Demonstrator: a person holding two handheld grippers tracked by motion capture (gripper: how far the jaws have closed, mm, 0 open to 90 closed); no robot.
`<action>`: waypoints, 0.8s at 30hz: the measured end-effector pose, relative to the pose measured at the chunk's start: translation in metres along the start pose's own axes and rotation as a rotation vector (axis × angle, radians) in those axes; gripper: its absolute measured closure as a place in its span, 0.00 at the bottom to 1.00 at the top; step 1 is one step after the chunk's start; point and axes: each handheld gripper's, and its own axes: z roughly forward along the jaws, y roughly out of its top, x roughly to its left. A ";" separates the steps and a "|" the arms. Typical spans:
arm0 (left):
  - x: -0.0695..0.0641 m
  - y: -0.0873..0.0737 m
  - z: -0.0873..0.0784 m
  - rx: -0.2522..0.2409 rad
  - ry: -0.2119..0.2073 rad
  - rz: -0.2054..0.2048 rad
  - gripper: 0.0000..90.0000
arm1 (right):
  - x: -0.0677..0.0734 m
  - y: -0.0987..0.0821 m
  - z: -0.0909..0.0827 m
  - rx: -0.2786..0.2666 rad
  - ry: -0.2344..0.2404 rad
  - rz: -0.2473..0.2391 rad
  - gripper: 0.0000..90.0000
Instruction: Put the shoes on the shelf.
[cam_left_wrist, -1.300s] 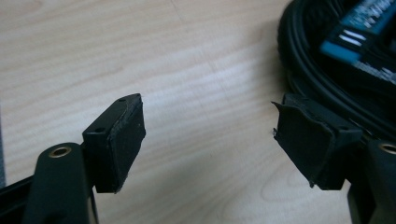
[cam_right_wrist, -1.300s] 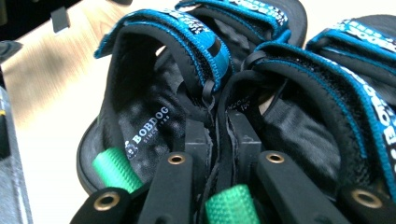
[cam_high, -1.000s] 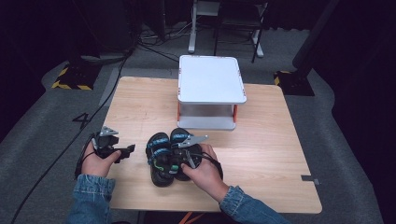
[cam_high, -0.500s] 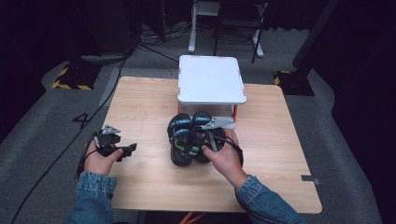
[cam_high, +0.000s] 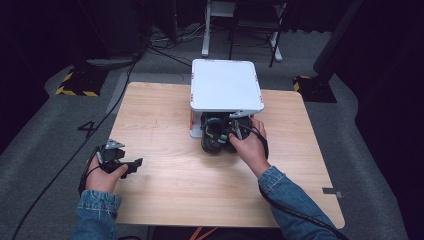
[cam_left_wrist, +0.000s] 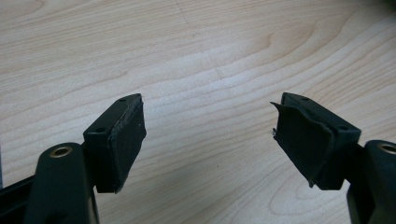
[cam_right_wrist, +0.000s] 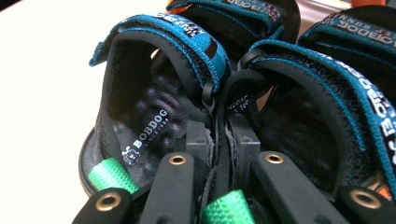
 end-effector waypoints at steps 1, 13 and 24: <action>-0.001 -0.001 -0.001 -0.001 0.002 -0.004 0.27 | -0.001 0.000 0.005 -0.008 -0.011 -0.004 0.91; 0.007 -0.006 0.004 0.016 -0.005 -0.014 0.27 | -0.011 -0.002 0.034 -0.013 -0.090 -0.011 0.91; 0.002 -0.005 0.007 0.027 -0.009 -0.005 0.27 | -0.019 0.002 0.040 -0.131 -0.124 -0.064 0.65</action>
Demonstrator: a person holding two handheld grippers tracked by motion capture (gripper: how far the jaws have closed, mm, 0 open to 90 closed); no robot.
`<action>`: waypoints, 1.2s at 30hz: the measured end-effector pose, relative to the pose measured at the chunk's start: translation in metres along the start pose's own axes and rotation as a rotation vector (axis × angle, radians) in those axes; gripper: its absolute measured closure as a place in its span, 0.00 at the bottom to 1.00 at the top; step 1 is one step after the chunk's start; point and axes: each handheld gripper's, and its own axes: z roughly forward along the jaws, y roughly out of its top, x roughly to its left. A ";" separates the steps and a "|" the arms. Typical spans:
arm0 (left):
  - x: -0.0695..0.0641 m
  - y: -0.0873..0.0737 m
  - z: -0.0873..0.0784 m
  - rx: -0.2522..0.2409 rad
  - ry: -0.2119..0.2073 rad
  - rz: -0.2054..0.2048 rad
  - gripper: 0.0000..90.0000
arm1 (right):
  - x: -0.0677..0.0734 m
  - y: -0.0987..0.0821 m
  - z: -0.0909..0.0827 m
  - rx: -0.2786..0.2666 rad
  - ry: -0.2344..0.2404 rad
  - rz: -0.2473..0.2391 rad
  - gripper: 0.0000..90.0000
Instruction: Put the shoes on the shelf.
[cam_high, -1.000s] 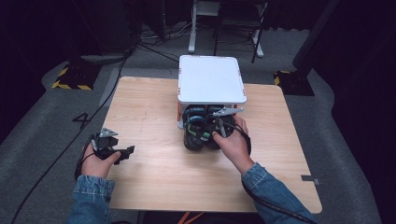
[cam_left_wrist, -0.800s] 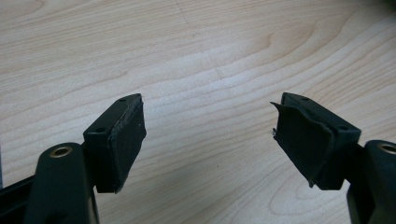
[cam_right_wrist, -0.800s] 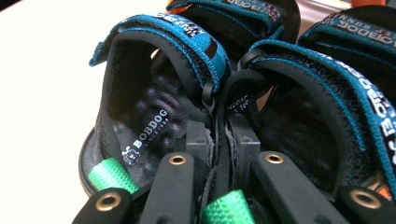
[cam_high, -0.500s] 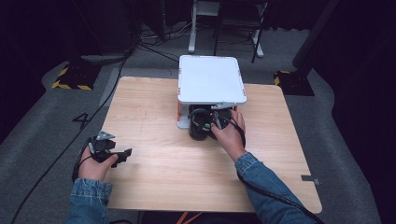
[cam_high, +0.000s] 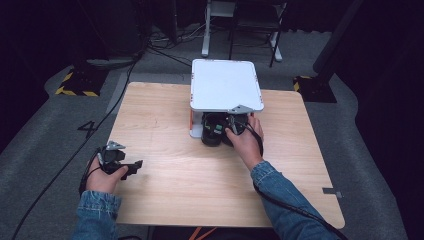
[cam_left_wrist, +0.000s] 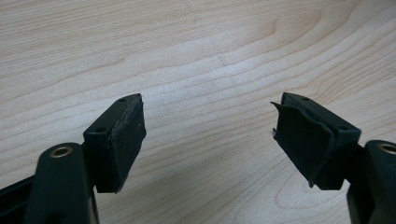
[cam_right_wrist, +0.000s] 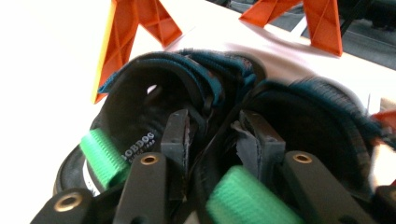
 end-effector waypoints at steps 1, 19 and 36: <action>-0.002 0.001 0.002 0.003 -0.001 0.010 0.27 | 0.000 0.001 -0.001 -0.019 -0.006 -0.019 0.60; -0.059 0.034 0.011 -0.100 -0.090 0.134 0.36 | -0.010 -0.005 -0.091 -0.192 0.122 -0.001 0.49; -0.127 0.058 0.036 -0.163 -0.280 0.235 0.83 | -0.018 -0.050 -0.125 -0.074 0.264 0.074 0.74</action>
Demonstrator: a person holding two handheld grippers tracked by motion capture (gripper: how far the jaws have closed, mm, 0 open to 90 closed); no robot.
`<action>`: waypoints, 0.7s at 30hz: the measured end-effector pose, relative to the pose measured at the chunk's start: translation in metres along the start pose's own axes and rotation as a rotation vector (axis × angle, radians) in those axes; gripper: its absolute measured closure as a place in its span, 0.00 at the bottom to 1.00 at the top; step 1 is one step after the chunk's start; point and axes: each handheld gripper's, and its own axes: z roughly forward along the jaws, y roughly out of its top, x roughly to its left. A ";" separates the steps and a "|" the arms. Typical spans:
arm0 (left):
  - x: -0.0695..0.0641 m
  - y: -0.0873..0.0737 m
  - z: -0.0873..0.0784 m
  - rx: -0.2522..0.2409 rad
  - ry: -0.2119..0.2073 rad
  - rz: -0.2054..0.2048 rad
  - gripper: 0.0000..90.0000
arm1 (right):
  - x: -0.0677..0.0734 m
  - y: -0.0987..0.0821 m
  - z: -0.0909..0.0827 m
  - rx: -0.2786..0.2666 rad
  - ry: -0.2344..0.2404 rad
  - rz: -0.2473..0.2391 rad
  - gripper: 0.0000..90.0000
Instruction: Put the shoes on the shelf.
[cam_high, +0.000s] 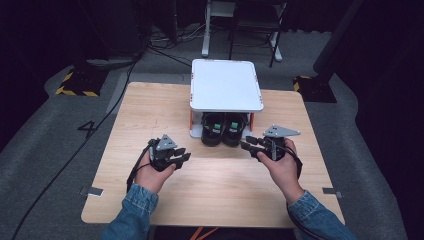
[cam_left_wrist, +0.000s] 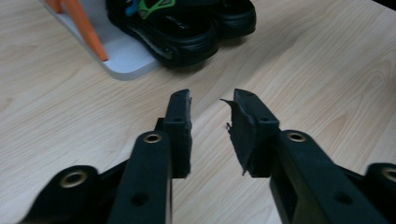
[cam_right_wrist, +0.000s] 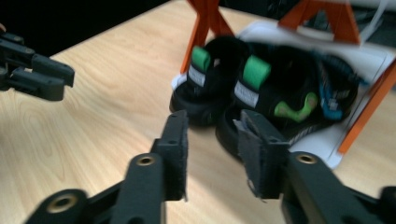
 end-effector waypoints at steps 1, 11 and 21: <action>0.001 0.002 0.011 0.010 -0.017 0.000 0.88 | -0.001 -0.005 0.004 0.033 0.008 0.029 0.80; 0.011 0.015 0.072 0.044 -0.041 0.023 0.97 | -0.005 -0.018 0.042 0.096 0.032 0.055 0.88; 0.008 0.021 0.106 0.066 -0.061 0.022 0.96 | -0.007 -0.029 0.079 0.122 0.066 0.095 0.84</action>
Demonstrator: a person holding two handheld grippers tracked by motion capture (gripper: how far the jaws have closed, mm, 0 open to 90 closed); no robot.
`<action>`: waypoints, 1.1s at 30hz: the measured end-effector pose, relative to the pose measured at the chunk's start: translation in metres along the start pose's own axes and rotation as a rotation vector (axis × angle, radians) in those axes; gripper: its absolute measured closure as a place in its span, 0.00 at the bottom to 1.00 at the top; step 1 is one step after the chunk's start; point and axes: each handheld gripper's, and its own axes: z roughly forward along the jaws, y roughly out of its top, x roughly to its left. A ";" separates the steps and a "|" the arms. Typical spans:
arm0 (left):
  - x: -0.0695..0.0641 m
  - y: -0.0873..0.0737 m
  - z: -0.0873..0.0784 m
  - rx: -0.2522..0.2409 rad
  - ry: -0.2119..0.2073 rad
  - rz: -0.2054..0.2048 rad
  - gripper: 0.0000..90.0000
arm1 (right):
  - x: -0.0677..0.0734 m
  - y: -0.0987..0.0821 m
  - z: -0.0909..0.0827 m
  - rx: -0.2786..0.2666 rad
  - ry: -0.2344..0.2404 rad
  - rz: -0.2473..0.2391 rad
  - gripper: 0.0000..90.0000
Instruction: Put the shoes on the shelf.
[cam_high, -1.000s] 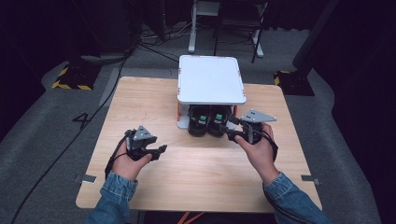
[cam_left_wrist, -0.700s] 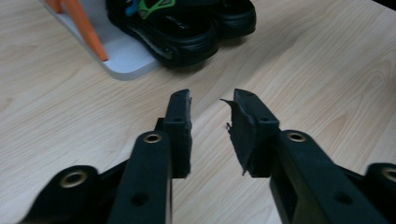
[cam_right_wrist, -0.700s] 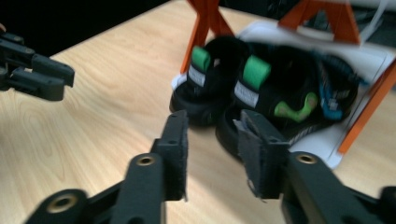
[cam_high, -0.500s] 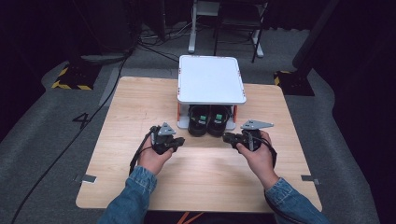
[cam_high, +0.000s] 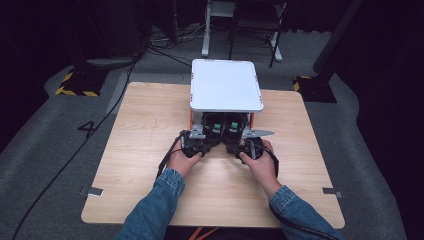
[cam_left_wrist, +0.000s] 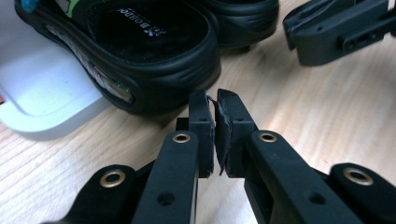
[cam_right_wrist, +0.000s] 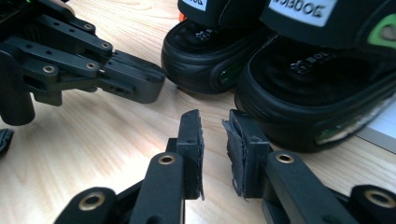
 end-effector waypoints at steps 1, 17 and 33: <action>0.000 0.000 0.000 0.000 0.000 0.000 0.96 | 0.000 0.000 0.000 0.000 0.000 0.000 0.84; 0.001 0.019 0.025 0.002 -0.012 -0.011 0.94 | -0.015 0.003 -0.002 0.018 -0.111 -0.054 0.91; 0.032 0.044 0.041 0.004 0.041 -0.005 0.93 | -0.044 0.031 0.021 0.017 -0.157 -0.063 0.89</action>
